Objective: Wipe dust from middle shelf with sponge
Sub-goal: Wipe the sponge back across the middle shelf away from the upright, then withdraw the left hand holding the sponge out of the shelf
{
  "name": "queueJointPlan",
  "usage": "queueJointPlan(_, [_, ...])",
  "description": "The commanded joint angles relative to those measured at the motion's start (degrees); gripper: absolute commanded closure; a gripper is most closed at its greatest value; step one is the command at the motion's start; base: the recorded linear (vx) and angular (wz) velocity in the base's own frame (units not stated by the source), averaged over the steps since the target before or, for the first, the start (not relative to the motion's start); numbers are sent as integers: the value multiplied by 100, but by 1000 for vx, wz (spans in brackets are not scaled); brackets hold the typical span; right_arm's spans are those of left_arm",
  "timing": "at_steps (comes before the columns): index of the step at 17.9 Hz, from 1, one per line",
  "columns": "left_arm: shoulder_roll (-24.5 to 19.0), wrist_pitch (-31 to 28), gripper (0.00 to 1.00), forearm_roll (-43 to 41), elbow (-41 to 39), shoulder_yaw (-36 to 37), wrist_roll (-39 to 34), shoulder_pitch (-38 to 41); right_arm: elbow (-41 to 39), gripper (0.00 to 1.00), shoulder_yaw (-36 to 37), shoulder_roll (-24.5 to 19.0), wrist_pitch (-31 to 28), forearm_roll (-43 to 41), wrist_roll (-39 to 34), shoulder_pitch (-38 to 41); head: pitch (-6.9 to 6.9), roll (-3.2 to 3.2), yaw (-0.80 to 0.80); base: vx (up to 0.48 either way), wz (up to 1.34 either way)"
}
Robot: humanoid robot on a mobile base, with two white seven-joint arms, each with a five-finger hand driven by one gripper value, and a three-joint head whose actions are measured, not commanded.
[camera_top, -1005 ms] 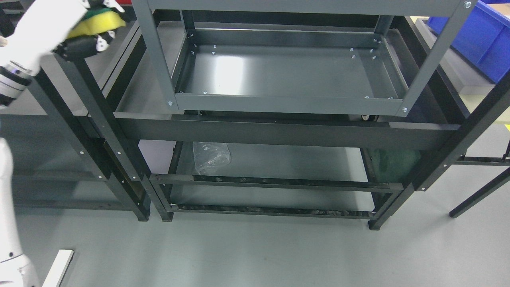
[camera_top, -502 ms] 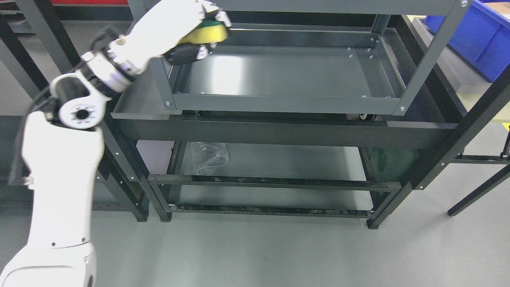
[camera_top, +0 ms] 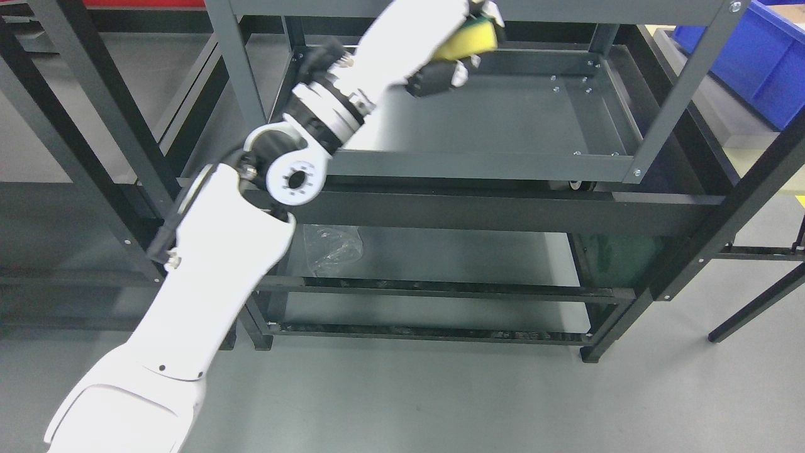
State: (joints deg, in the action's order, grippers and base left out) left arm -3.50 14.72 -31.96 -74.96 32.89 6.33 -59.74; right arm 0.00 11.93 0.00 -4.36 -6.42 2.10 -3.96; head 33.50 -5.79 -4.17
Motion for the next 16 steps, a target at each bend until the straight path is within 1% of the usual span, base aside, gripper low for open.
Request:
queueJointPlan(1, [250, -180, 100, 322, 491, 2415, -210, -248, -100, 0, 2, 100, -3, 0, 0, 0, 0, 0, 0, 0, 0])
queueJointPlan(3, [250, -128, 99, 365, 508, 2310, -342, -214, -100, 0, 2, 100, -3, 0, 0, 0, 0, 0, 0, 0, 0])
queueJointPlan(4, [250, -84, 98, 514, 613, 2126, -534, -4, -100, 0, 2, 100, -3, 0, 0, 0, 0, 0, 0, 0, 0])
queueJointPlan(5, [250, -75, 98, 707, 666, 1837, -641, 398, -100, 0, 2, 100, -3, 0, 0, 0, 0, 0, 0, 0, 0])
queueJointPlan(7, [250, 74, 98, 1015, 649, 1012, -694, 1216, -100, 0, 2, 100, -3, 0, 0, 0, 0, 0, 0, 0, 0])
queueJointPlan(9, [250, 643, 98, 1331, 588, -215, -642, 2041, -100, 0, 2, 100, -3, 0, 0, 0, 0, 0, 0, 0, 0])
queueJointPlan(10, [250, 924, 98, 1628, 570, -918, -615, 2420, -100, 0, -6, 100, -3, 0, 0, 0, 0, 0, 0, 0, 0])
queueJointPlan(11, [250, 1084, 98, 1945, 561, -1482, -563, 2737, -100, 0, 2, 100, -3, 0, 0, 0, 0, 0, 0, 0, 0])
queueJointPlan(12, [250, 1164, 99, 2391, 535, -2062, -397, 3070, -100, 0, 2, 100, -3, 0, 0, 0, 0, 0, 0, 0, 0])
queueJointPlan(14, [250, 1156, 100, 3219, 299, -2943, 60, 3564, -100, 0, -6, 100, -3, 0, 0, 0, 0, 0, 0, 0, 0])
queueJointPlan(16, [250, 1086, 100, 3677, 18, -3393, 97, 3820, -100, 0, 2, 100, -3, 0, 0, 0, 0, 0, 0, 0, 0])
